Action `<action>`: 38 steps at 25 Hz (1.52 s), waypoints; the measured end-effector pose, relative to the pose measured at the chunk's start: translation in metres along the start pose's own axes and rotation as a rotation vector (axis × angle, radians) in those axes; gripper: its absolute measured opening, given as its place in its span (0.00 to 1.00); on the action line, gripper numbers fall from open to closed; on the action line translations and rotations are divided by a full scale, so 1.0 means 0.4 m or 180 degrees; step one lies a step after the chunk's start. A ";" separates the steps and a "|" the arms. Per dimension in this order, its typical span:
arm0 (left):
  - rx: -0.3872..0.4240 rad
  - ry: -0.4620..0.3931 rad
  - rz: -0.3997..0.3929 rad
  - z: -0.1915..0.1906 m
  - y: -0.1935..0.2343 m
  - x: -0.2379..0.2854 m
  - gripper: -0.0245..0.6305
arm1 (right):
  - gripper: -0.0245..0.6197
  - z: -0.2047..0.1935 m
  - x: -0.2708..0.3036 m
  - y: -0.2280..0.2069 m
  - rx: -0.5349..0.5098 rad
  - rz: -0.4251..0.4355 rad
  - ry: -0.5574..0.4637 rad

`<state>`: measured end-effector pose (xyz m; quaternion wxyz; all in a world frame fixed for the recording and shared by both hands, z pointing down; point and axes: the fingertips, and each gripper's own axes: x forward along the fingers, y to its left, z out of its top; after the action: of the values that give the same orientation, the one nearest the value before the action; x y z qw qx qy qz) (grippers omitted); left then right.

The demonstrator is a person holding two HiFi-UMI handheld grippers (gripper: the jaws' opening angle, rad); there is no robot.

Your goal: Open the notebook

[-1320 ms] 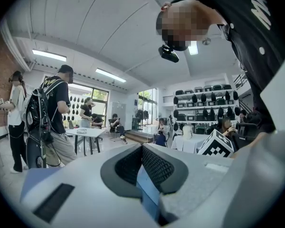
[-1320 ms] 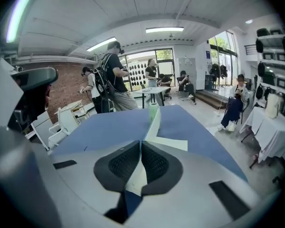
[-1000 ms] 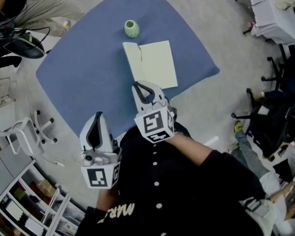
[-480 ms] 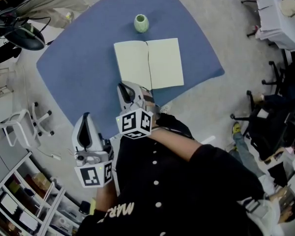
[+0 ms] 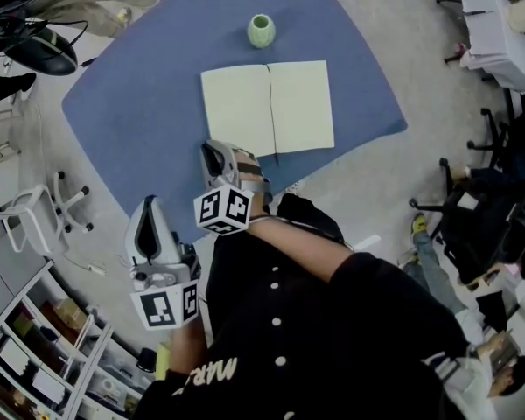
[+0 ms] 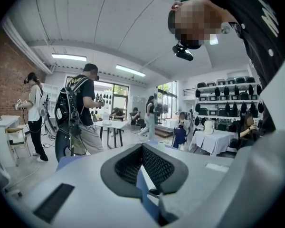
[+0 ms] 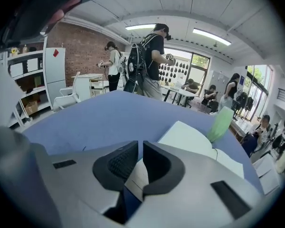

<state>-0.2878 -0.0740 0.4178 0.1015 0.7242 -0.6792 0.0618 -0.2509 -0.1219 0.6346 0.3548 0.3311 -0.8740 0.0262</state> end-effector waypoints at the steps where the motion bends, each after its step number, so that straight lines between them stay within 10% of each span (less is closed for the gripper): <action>1: 0.0002 0.0006 0.0003 -0.002 0.004 0.001 0.04 | 0.10 -0.005 0.009 0.006 0.0017 0.0025 0.0026; 17: 0.0028 -0.0095 -0.0020 0.030 -0.021 -0.006 0.04 | 0.17 -0.023 0.016 0.017 0.0798 0.0757 0.0152; 27: 0.0090 -0.0317 -0.0225 0.138 -0.119 -0.018 0.04 | 0.05 0.097 -0.275 -0.221 0.1031 0.0837 -0.0597; 38: 0.0248 -0.0638 -0.0456 0.275 -0.222 -0.037 0.04 | 0.04 0.196 -0.750 -0.589 0.1106 0.0053 -0.1678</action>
<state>-0.2055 -0.0800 0.3018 0.0092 0.7769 -0.6295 0.0081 0.0012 -0.1595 0.3405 0.0539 0.3750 -0.9210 0.0913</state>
